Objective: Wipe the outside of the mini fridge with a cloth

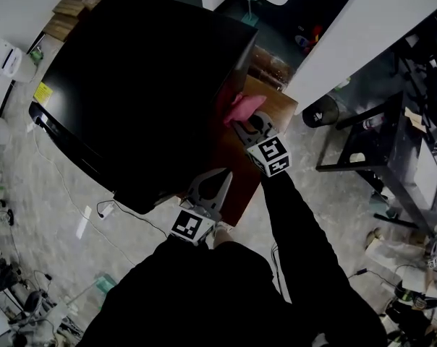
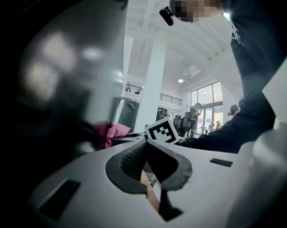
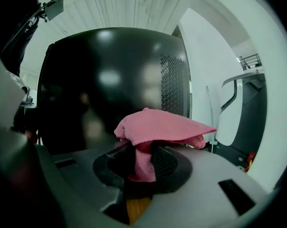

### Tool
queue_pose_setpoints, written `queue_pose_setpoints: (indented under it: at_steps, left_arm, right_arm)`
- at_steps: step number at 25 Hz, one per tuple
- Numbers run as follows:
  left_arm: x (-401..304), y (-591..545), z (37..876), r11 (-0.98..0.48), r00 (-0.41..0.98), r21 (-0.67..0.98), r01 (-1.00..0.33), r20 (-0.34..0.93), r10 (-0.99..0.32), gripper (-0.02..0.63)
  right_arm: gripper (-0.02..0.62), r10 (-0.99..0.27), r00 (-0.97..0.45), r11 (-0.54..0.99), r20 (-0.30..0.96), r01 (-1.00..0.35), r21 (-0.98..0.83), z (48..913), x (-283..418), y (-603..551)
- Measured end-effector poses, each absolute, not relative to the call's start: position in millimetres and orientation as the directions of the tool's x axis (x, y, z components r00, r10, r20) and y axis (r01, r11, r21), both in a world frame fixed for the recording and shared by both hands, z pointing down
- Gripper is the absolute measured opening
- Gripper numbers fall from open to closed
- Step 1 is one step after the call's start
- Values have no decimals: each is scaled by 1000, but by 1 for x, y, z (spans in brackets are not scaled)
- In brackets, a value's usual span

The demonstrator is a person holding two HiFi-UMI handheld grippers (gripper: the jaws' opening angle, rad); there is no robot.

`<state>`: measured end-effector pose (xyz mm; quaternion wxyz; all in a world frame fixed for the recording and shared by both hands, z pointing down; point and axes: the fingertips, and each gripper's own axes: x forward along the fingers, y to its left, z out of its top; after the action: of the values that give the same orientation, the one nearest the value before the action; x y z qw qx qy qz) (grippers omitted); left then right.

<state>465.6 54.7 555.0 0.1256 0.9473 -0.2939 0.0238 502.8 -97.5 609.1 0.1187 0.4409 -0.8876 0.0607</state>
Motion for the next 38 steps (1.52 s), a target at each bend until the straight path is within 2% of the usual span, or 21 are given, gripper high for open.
queue_pose_setpoints:
  at_steps: [5,18,23,27,32,38]
  left_arm:
    - [459,54,582,-785,823,251,-566,125,-554,3]
    - [442,72,609,-767,805,246,-592,146,-575,3]
    - [430,83,610,-763,794,218,-608,178,-582,3]
    - [425,85,587,-753,778,194,-628,180,-602,3]
    - [414,96,541,-758,777,176,-629,120,-617,3]
    - [401,107,487,-737,755,187,-650,46,-654,3]
  right_arm:
    - [89,-791,-560,567,247,-822,-49,639,501,-101]
    - [89,-725,-482,514,492,-854,-79,766,495,-101]
    - [92,-697,-469,505,543,-858,-94,772,497,-96]
    - [92,-742,-479,504,468,-860,-81,718,506,-80]
    - [92,-788,-550,551,276,-831,-80,592,499,-35]
    - [92,-742,-668,665,58,-744,-62,459,455,16]
